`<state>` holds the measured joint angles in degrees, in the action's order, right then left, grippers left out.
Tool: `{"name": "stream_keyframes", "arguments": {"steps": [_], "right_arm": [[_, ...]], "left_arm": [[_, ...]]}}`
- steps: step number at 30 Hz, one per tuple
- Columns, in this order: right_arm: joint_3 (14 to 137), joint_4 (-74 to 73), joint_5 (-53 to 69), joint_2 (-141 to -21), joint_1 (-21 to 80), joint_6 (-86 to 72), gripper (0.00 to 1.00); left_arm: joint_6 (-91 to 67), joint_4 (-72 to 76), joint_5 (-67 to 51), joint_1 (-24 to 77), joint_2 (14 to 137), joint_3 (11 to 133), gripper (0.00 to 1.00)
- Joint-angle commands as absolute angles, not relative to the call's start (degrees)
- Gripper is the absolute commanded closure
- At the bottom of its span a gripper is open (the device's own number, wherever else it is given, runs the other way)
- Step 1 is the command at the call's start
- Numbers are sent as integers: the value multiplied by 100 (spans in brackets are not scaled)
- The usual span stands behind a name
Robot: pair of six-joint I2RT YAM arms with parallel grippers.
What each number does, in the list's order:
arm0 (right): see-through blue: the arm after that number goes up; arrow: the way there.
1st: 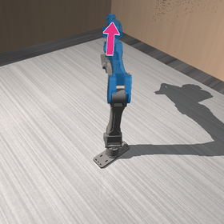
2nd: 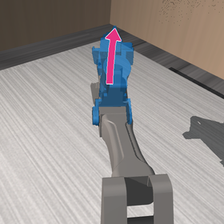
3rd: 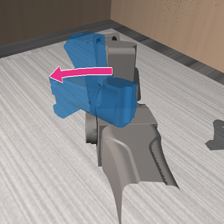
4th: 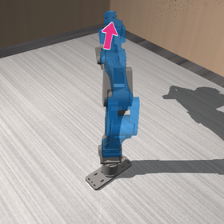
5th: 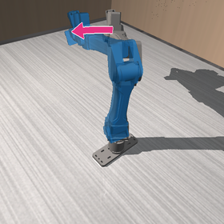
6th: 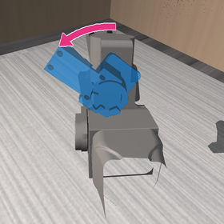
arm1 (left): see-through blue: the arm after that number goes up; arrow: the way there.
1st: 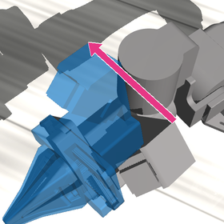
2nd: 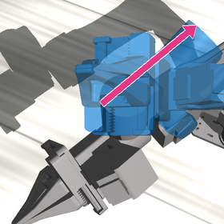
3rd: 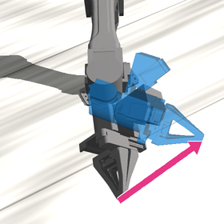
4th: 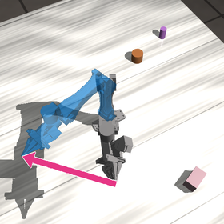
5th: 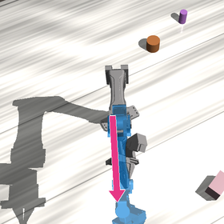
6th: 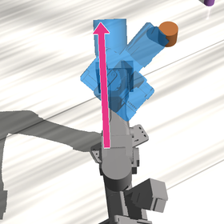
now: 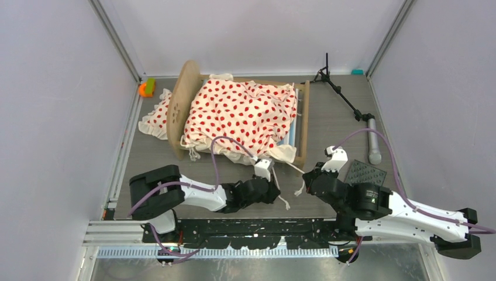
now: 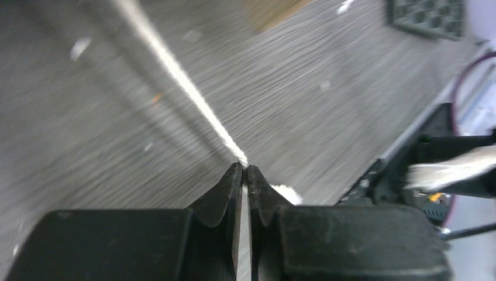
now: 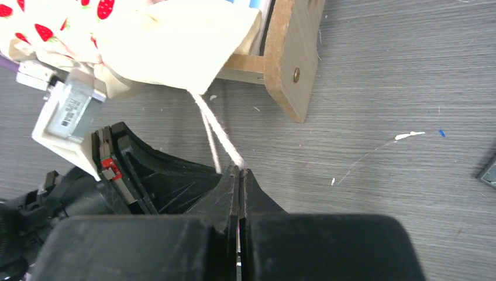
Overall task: Set up the pet bed
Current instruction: Tie the ropes to the bed frame.
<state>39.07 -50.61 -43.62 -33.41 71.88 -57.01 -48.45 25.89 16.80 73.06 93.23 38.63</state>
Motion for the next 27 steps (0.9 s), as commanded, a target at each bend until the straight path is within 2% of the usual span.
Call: {"name": "stream_keyframes", "arguments": {"steps": [1, 9, 11, 20, 24, 27], "right_arm": [[3813, -4904, -4404, -3619, 7185, -5860, 100], [3732, -3928, -4226, -4621, 7186, -5987, 100], [3724, -3696, -4118, -4847, 7187, -6064, 100], [3635, -2542, -4024, -5972, 7189, -7023, 100], [3282, -1288, -4193, -6611, 7189, -7756, 100], [3178, -996, -4537, -7051, 7188, -8242, 100]], "left_arm": [[-5513, 3155, 2310, 7326, 9541, 3262, 84], [-5497, 2990, 2641, 7377, 8702, 2683, 42], [-5441, 2517, 2839, 7392, 8085, 2539, 37], [-5230, -26, 3766, 7428, 5349, 2181, 35], [-5124, -857, 4048, 7432, 4631, 2146, 35], [-5115, -1162, 4127, 7429, 4264, 2074, 35]]}}
